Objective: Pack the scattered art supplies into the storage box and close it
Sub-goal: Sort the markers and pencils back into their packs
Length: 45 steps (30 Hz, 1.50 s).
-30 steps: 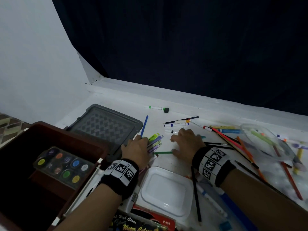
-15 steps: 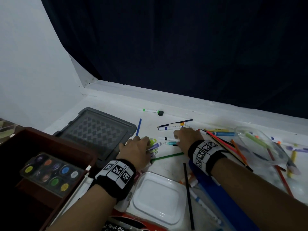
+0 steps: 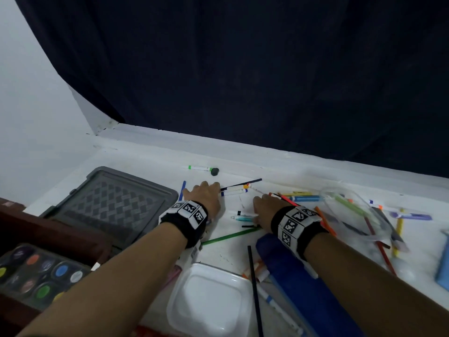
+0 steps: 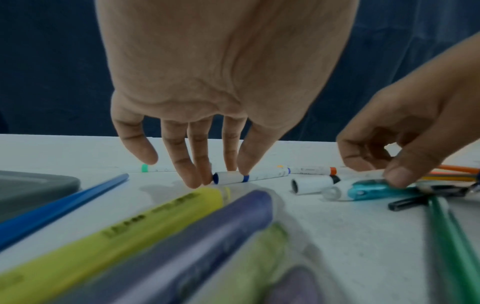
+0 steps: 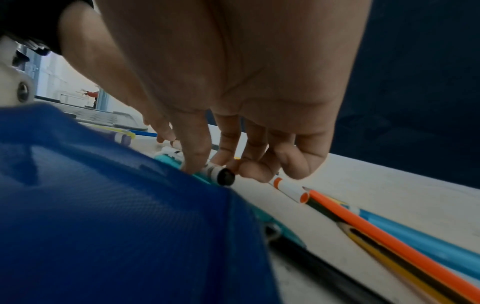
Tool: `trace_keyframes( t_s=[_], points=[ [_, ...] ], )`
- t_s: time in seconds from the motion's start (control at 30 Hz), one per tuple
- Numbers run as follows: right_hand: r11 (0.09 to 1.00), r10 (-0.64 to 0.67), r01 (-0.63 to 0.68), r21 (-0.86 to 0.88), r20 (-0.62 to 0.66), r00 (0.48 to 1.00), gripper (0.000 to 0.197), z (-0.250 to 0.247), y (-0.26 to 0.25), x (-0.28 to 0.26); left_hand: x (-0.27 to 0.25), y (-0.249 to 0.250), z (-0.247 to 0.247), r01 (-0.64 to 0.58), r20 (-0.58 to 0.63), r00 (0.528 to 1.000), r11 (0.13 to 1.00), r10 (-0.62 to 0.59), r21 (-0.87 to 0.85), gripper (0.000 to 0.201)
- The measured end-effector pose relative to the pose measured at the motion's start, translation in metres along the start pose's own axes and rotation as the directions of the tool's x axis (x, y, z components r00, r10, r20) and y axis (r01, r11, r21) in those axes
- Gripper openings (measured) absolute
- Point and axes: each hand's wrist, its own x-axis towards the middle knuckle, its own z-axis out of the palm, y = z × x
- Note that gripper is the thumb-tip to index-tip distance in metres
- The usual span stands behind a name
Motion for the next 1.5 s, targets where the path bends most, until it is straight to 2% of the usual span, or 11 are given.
trace_keyframes(
  t_s=[0.1, 0.3, 0.47, 0.6, 0.73, 0.83, 1.0, 1.13, 1.23, 1.37, 1.5],
  points=[
    [1.000, 0.016, -0.016, 0.005, -0.042, 0.999, 0.033, 0.000, 0.011, -0.008, 0.009, 0.002, 0.001, 0.008, 0.013, 1.000, 0.999, -0.009, 0.043, 0.029],
    [0.947, 0.091, -0.002, 0.321, -0.262, 0.961, 0.016, -0.011, 0.015, -0.053, 0.009, 0.001, 0.001, -0.014, 0.009, 1.000, 0.997, 0.013, 0.072, 0.026],
    [0.838, 0.154, 0.100, 0.536, -0.409, 0.900, 0.013, -0.004, 0.016, -0.108, -0.007, 0.003, -0.006, -0.046, -0.158, 0.986, 0.999, 0.046, 0.006, 0.028],
    [0.793, 0.187, 0.134, 0.594, -0.447, 0.875, 0.013, 0.009, 0.011, -0.150, -0.041, 0.013, -0.017, -0.167, -0.388, 0.919, 0.962, 0.073, -0.215, 0.024],
    [0.704, 0.227, 0.142, 0.696, -0.410, 0.883, 0.011, 0.021, -0.002, -0.190, -0.100, 0.025, -0.032, -0.431, -0.611, 0.777, 0.835, 0.151, -0.342, 0.021],
    [0.656, 0.240, 0.119, 0.745, -0.356, 0.903, 0.033, 0.030, -0.005, -0.222, -0.158, 0.034, -0.038, -0.538, -0.679, 0.721, 0.729, 0.137, -0.424, 0.019],
    [0.542, 0.232, 0.117, 0.832, -0.282, 0.931, 0.075, 0.051, -0.007, -0.278, -0.250, 0.045, -0.026, -0.544, -0.543, 0.832, 0.366, 0.115, -0.755, 0.018],
    [0.469, 0.206, 0.130, 0.874, -0.252, 0.946, 0.082, 0.075, -0.009, -0.321, -0.295, 0.064, 0.011, -0.404, -0.351, 0.906, 0.233, 0.239, -0.885, 0.014],
    [0.502, 0.209, 0.102, 0.859, -0.235, 0.949, 0.073, 0.099, -0.001, -0.340, -0.307, 0.079, 0.042, -0.293, -0.203, 0.929, 0.279, 0.311, -0.915, 0.011],
    [0.625, 0.219, 0.022, 0.780, -0.202, 0.955, 0.061, 0.117, 0.013, -0.362, -0.313, 0.102, 0.069, -0.322, -0.142, 0.897, 0.400, 0.418, -0.858, 0.012],
    [0.575, 0.186, -0.047, 0.817, -0.075, 0.980, 0.050, 0.127, 0.025, -0.376, -0.317, 0.123, 0.081, -0.385, -0.125, 0.868, 0.494, 0.480, -0.779, 0.014]
  ],
)
